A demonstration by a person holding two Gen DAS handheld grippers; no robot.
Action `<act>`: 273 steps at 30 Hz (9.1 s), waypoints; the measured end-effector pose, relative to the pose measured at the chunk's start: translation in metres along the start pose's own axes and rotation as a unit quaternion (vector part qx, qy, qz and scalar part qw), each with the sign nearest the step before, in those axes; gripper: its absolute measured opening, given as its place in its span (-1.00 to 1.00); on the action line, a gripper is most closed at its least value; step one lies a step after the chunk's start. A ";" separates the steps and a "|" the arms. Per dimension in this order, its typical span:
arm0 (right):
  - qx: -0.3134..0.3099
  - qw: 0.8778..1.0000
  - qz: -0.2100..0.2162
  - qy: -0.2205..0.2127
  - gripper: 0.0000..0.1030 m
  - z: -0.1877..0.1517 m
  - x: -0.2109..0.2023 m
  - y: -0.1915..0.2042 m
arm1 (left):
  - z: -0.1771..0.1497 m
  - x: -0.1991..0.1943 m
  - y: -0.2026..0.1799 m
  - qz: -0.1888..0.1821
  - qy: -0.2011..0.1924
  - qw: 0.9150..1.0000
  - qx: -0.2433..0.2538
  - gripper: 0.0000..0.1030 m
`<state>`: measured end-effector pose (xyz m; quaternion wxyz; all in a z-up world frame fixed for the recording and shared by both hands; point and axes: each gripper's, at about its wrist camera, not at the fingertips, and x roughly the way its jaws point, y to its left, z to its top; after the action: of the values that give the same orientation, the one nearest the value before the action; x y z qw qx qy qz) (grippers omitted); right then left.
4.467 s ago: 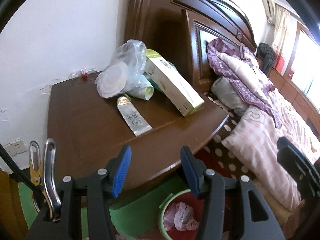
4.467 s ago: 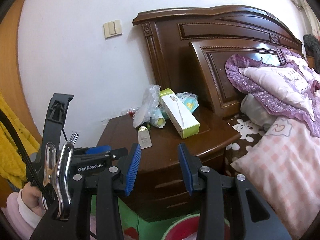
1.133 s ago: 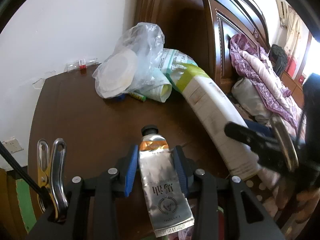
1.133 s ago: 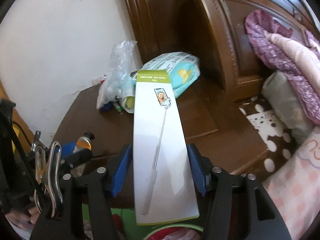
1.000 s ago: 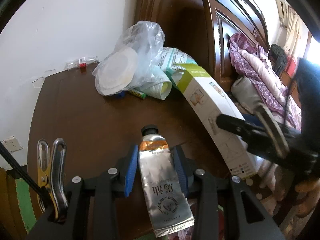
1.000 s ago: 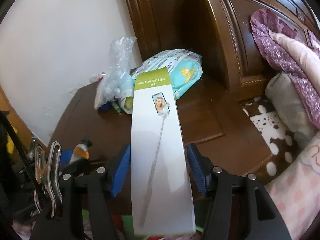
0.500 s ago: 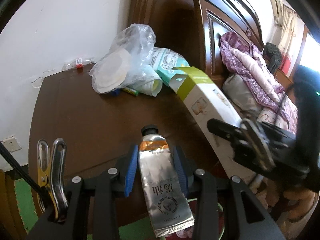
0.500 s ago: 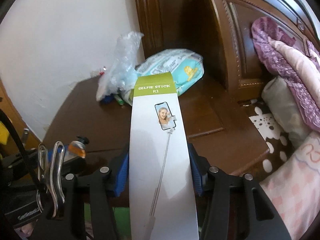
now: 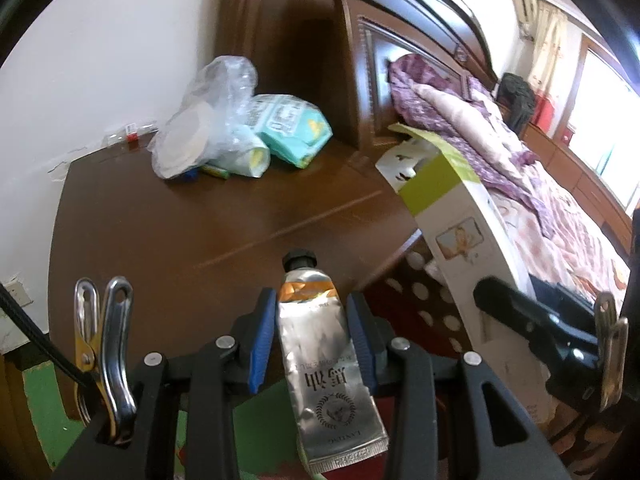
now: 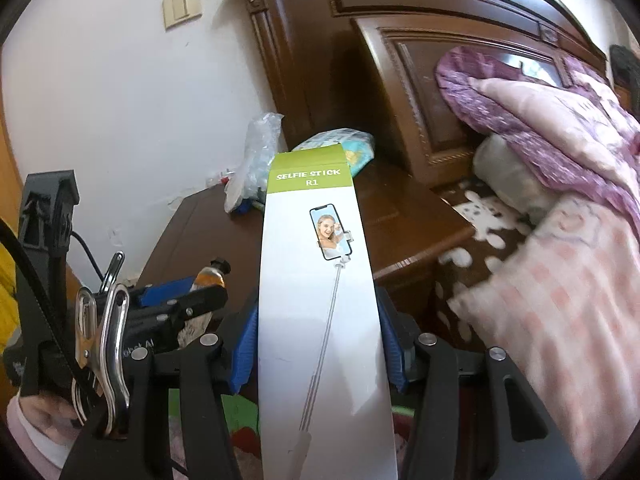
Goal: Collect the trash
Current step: 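Carry the silver tube and selfie-stick box down over the red bucket, then open both tools to drop the tube and box into the bucket, then raise both tools from the bucket back toward the nightstand, then grasp the clear plastic bag with the left tool while the right tool grasps its corner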
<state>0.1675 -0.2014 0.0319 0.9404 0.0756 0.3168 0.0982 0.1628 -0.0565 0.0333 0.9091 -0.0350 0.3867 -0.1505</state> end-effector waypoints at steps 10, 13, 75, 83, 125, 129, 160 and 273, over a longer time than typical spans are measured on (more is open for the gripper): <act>0.026 0.999 -0.024 -0.014 0.03 -0.046 -0.041 -0.010 | -0.040 -0.018 -0.033 -0.040 0.021 0.999 0.021 -0.27; 0.034 0.999 -0.035 -0.022 0.03 -0.061 -0.049 -0.012 | -0.055 -0.016 -0.039 -0.041 0.029 0.998 0.024 -0.27; 0.133 0.984 -0.092 0.078 0.05 -0.200 0.025 -0.083 | -0.211 0.174 -0.054 -0.042 0.189 0.979 0.059 -0.16; 0.138 0.982 -0.088 0.092 0.06 -0.203 0.041 -0.085 | -0.204 0.162 -0.038 -0.020 0.181 0.983 0.036 -0.15; 0.106 0.993 -0.002 -0.047 0.47 -0.145 -0.048 -0.038 | -0.124 0.018 -0.025 -0.003 0.047 0.999 0.021 -0.15; 0.099 0.993 0.009 -0.071 0.47 -0.129 -0.067 -0.029 | -0.111 -0.003 -0.021 0.000 0.027 0.999 0.020 -0.15; 0.016 0.995 0.078 -0.059 0.47 -0.002 -0.053 0.043 | 0.012 -0.068 0.040 0.065 -0.045 0.997 0.011 -0.14; -0.094 0.990 0.080 0.067 -0.92 0.153 0.250 0.120 | 0.131 0.104 0.234 -0.010 -0.012 0.980 -0.196 -0.89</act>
<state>0.4401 -0.0389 0.0318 0.9091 0.0048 0.3611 0.2074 0.3827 0.1279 0.0106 0.8876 -0.2182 0.3977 -0.0804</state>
